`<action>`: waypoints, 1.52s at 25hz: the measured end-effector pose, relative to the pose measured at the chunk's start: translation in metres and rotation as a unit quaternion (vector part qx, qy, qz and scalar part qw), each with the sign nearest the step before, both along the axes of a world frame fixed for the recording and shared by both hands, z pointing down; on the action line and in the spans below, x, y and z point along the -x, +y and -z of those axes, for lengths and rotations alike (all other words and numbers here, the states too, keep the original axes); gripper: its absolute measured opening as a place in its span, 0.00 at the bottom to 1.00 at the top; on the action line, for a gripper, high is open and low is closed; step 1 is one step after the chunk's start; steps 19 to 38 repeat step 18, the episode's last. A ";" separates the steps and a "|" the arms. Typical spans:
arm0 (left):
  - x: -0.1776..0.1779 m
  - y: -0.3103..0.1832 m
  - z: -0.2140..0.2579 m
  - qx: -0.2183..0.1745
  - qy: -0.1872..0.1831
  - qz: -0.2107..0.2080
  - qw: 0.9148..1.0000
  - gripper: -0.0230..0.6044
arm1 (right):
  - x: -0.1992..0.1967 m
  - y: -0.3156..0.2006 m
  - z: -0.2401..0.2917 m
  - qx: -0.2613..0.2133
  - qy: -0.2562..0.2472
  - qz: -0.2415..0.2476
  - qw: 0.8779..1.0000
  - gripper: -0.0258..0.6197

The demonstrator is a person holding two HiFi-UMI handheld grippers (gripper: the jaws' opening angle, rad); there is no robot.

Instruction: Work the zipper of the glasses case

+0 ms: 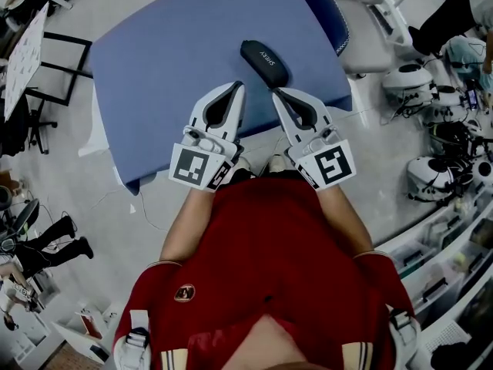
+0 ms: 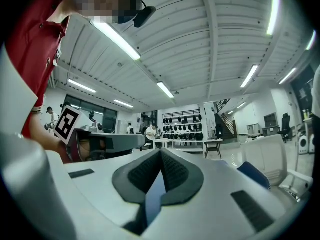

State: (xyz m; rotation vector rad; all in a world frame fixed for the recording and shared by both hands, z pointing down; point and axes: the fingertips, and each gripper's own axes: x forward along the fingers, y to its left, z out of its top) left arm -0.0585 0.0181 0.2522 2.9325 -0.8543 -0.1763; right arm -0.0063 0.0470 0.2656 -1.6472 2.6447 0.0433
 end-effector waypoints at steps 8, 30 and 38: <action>0.007 -0.006 0.000 0.005 0.002 -0.008 1.000 0.05 | 0.006 -0.003 -0.003 0.008 0.007 -0.011 1.000 0.04; 0.002 -0.004 -0.005 0.010 0.006 -0.018 1.000 0.05 | 0.001 -0.002 -0.011 0.017 0.014 -0.026 0.999 0.04; 0.002 -0.004 -0.005 0.010 0.006 -0.018 1.000 0.05 | 0.001 -0.002 -0.011 0.017 0.014 -0.026 0.999 0.04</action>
